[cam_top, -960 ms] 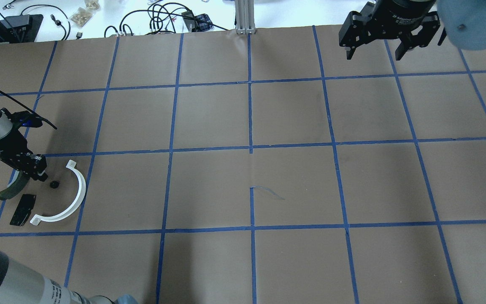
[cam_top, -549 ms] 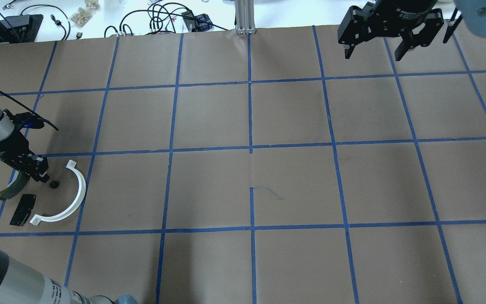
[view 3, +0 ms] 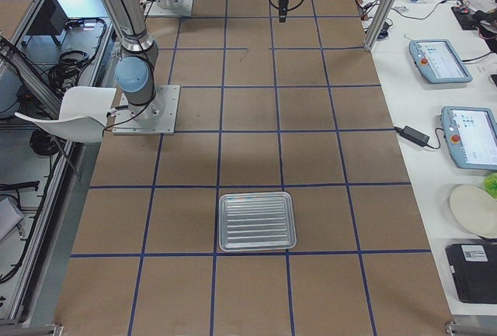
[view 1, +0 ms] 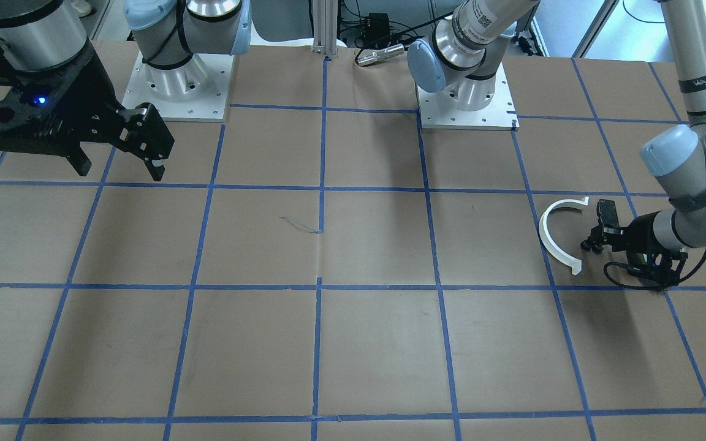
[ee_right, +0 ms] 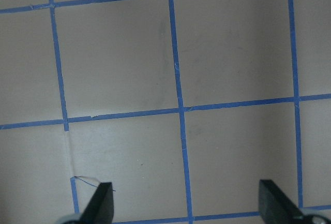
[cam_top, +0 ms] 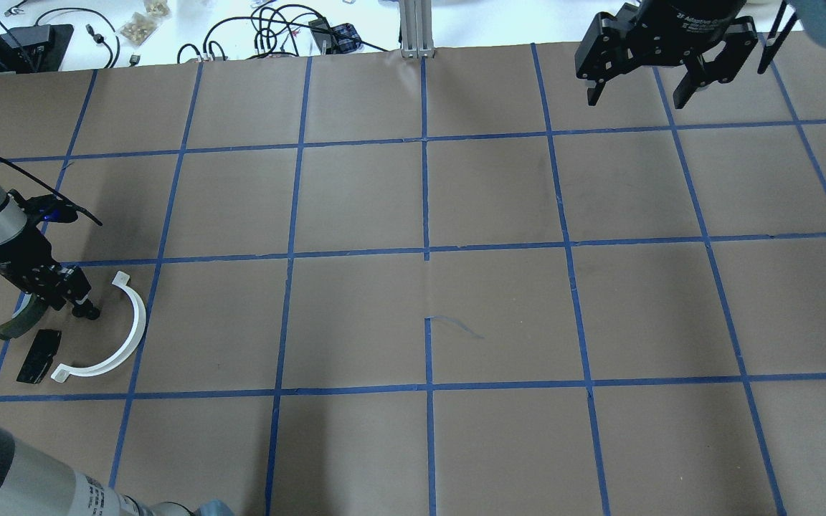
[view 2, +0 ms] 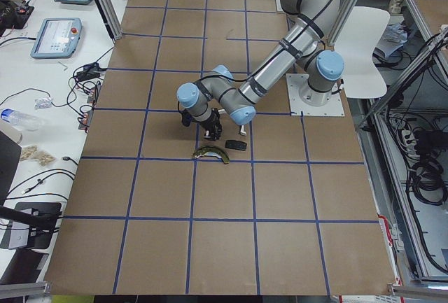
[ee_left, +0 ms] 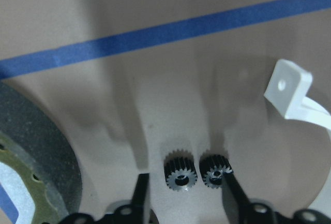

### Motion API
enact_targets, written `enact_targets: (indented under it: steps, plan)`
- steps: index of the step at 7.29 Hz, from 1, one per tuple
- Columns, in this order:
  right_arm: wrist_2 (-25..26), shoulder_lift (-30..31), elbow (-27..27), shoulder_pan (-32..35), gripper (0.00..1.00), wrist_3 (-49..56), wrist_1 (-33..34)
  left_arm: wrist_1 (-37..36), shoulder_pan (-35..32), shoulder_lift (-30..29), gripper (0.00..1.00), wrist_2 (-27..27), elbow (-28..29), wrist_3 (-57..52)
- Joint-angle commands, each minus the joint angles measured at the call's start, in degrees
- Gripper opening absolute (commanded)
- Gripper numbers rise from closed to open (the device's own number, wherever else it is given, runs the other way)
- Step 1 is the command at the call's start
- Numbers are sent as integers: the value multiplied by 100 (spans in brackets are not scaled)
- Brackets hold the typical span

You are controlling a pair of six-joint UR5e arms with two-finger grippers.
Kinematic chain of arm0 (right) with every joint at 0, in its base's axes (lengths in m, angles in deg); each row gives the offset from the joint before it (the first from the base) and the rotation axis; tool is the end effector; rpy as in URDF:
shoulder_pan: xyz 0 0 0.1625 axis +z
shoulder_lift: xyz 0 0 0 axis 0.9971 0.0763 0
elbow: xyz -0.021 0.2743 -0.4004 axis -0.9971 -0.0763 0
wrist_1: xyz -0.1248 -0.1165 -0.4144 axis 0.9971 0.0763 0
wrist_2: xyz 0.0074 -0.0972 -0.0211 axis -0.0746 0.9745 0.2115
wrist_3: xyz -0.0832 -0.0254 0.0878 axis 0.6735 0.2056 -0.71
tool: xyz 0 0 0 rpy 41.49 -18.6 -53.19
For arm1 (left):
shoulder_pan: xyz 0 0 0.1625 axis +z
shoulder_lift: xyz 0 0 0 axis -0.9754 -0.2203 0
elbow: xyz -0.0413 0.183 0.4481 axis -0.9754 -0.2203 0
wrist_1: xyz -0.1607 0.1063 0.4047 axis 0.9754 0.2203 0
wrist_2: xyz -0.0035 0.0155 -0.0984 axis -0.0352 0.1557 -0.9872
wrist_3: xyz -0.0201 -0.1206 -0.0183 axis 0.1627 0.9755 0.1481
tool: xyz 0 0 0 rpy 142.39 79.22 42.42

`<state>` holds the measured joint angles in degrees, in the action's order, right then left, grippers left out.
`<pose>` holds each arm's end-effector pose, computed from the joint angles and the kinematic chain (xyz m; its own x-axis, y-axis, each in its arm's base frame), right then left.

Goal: Place bearing gear from tray to pile

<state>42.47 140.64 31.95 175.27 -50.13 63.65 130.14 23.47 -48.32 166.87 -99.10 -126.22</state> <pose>0.1318 -0.5780 0.5631 -0.9962 0.0838 -0.0226 0.0853 0.9933 -0.0778 0.2652 -0.5560 0.1888 -0.9778 0.1802 0.1071 0.2048 0.9301 0.3049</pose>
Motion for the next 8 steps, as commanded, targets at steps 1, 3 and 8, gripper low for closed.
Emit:
enact_targets:
  steps: [1, 3, 8]
  plan:
    - [286, -32, 26, 0, 100, 41, 147, 9, -51, 81, 87, 7, 167, 34]
    - [235, 90, -19, 0, 100, 41, 51, 383, -400, 257, 92, -2, 893, 574]
    - [261, -155, -62, 0, 100, -65, 147, 3592, -2305, 889, 100, -775, 3804, 2855]
